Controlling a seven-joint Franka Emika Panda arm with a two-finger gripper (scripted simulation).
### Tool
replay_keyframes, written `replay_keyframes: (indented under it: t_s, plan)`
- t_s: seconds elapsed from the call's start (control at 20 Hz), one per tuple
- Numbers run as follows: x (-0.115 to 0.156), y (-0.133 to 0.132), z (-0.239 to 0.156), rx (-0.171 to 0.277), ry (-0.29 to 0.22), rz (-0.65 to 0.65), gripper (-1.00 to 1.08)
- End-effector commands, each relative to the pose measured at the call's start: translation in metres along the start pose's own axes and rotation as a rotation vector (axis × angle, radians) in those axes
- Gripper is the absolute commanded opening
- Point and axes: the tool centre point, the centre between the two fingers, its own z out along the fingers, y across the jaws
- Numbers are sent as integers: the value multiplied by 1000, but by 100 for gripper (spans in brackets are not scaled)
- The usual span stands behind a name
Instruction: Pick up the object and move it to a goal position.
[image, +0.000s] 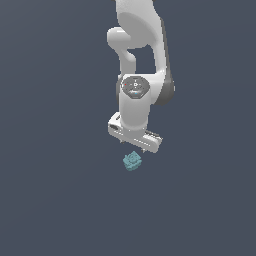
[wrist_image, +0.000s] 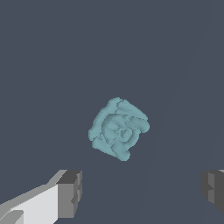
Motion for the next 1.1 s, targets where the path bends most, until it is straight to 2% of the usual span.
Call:
replay_keyframes:
  t_s: [0.0,0.65,1.05]
  plan:
    - [3,-1,4,1,1,71,100]
    - [17,-8,26,2,8,419,100]
    - [22,-11,34,3,12,552,100]
